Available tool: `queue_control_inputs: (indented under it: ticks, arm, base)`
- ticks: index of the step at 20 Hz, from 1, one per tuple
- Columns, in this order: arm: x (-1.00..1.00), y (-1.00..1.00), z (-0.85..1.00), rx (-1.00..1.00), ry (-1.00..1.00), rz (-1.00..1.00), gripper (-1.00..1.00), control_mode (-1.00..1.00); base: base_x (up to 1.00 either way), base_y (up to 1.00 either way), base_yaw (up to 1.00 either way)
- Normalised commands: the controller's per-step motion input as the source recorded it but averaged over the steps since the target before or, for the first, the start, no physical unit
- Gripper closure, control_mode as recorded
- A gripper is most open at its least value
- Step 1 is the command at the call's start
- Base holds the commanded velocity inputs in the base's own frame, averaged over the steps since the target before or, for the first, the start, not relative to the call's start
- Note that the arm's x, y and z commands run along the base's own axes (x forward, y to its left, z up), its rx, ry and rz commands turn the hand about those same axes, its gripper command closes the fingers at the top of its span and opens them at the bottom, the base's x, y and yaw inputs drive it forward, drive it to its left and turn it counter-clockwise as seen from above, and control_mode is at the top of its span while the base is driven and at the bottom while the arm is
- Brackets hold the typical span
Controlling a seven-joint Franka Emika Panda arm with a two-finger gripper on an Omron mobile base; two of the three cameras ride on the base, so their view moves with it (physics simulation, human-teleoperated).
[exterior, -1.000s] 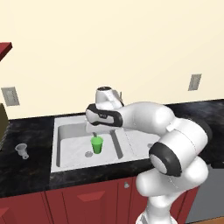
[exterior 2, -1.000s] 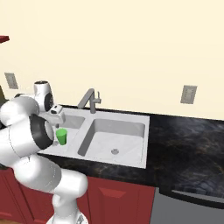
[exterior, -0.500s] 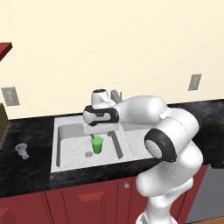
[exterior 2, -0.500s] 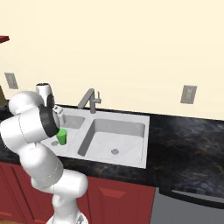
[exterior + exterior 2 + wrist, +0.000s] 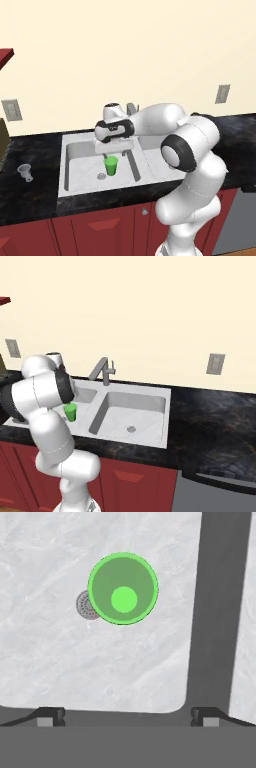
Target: Move any existing items from the left basin to the right basin for drying. Then move the measuring cup from the counter to the left basin of the sink for washing.
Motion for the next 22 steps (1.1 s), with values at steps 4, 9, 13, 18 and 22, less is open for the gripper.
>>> queue_control_inputs:
  ticks: [4, 9, 13, 18, 22]
  arm:
    - [0.12, 0.05, -0.07, -0.01, 0.00, 0.00, -1.00, -1.00]
    - [0.10, 0.12, -0.10, -0.02, 0.00, 0.00, -1.00, -1.00]
    - [0.09, 0.08, -0.11, -0.01, 0.00, 0.00, -1.00, -1.00]
    - [0.16, 0.09, -0.18, -0.02, 0.00, 0.00, -1.00, -1.00]
    - [0.16, 0.03, -0.23, -0.02, 0.00, 0.00, -1.00, -1.00]
  base:
    - [0.00, 0.00, 0.00]
    - [0.00, 0.00, 0.00]
    - [0.00, 0.00, 0.00]
    - [0.00, 0.00, 0.00]
    - [0.00, 0.00, 0.00]
